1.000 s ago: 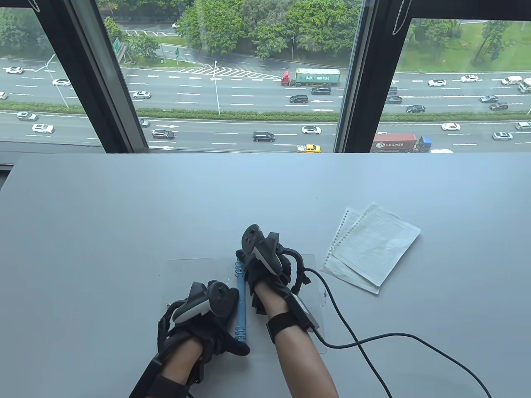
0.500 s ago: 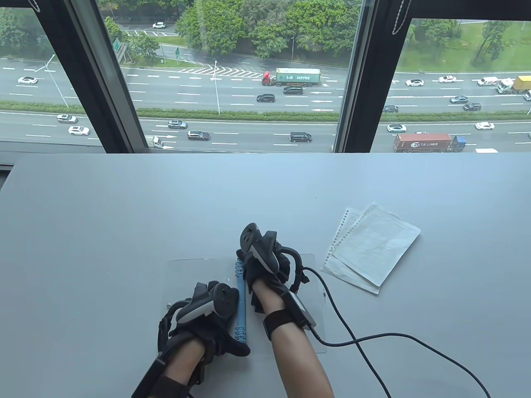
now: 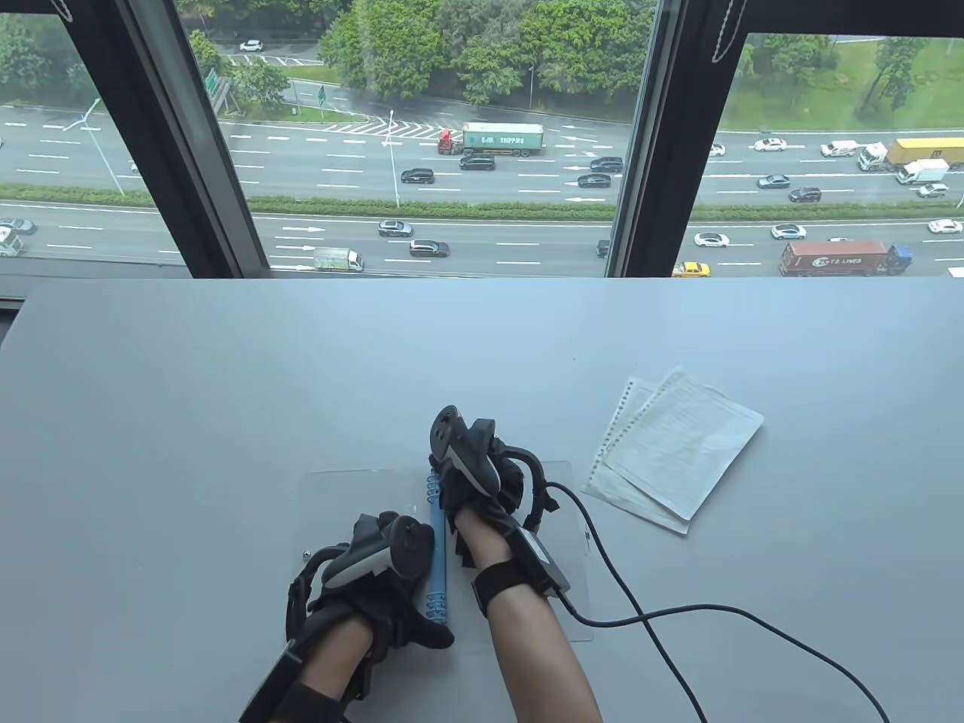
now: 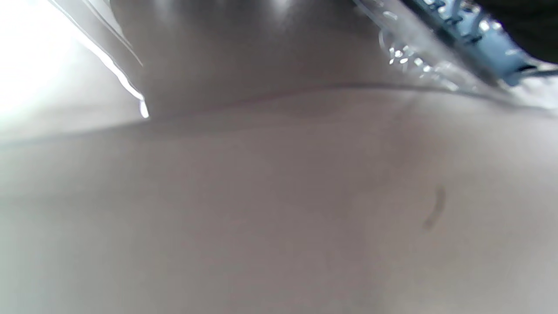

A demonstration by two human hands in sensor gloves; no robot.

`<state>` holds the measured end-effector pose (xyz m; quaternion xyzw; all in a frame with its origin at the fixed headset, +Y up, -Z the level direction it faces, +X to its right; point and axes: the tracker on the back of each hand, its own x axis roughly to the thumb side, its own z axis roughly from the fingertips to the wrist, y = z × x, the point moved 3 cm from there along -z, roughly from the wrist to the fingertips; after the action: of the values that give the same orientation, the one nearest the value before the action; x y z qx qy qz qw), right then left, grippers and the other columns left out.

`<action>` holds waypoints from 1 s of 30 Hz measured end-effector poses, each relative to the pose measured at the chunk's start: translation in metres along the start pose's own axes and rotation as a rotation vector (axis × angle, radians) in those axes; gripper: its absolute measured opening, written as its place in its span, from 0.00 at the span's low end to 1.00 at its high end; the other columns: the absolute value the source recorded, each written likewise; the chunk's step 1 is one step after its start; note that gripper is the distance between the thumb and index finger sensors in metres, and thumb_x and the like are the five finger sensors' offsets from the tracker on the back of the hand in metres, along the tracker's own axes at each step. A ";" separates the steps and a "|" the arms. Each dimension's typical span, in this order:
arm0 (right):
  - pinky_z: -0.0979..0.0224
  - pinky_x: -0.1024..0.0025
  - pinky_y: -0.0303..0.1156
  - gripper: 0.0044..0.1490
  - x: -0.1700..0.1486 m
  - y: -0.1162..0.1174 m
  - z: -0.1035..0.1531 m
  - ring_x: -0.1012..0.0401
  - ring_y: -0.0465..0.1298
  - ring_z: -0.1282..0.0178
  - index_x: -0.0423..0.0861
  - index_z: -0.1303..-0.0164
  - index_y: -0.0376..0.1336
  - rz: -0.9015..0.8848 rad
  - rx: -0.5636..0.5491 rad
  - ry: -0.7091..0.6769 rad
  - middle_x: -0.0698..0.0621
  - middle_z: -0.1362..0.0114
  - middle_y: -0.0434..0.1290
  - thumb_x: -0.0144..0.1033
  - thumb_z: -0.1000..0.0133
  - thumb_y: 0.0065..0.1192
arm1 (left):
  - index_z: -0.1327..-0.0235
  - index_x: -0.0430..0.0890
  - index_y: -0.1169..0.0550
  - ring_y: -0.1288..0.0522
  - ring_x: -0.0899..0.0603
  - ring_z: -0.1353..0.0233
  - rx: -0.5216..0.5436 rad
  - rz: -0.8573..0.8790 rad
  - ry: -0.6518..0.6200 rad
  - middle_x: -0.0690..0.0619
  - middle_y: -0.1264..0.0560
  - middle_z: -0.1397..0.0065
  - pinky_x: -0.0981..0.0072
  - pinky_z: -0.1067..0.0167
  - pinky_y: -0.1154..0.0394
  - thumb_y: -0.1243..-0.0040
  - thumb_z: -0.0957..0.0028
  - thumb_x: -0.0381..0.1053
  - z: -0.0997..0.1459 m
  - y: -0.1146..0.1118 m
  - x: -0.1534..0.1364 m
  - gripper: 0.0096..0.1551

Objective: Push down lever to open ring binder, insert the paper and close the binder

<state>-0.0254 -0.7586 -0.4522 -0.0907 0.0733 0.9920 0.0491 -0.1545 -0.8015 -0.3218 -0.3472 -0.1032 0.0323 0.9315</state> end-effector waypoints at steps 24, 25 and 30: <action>0.80 0.69 0.79 0.29 0.004 -0.001 0.000 0.55 0.82 0.78 0.51 0.79 0.77 0.023 0.008 0.011 0.50 0.69 0.81 0.62 0.51 0.52 | 0.28 0.61 0.70 0.75 0.30 0.22 -0.009 -0.037 0.046 0.46 0.76 0.21 0.28 0.29 0.61 0.44 0.85 0.85 0.002 -0.001 0.001 0.81; 0.80 0.69 0.79 0.29 0.004 -0.001 0.000 0.55 0.82 0.78 0.51 0.79 0.77 0.026 0.010 0.011 0.49 0.69 0.81 0.62 0.51 0.52 | 0.28 0.61 0.70 0.75 0.30 0.22 -0.009 -0.040 0.047 0.47 0.76 0.21 0.28 0.29 0.60 0.44 0.86 0.85 0.002 -0.001 0.001 0.81; 0.80 0.69 0.79 0.29 0.004 -0.002 0.000 0.55 0.82 0.78 0.51 0.79 0.77 0.042 0.014 0.013 0.49 0.69 0.81 0.62 0.51 0.51 | 0.28 0.61 0.70 0.74 0.30 0.22 -0.008 -0.041 0.050 0.47 0.76 0.20 0.28 0.29 0.60 0.44 0.85 0.84 0.002 -0.001 0.001 0.80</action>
<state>-0.0291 -0.7559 -0.4532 -0.0952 0.0824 0.9916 0.0287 -0.1536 -0.8009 -0.3199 -0.3496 -0.0874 0.0039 0.9328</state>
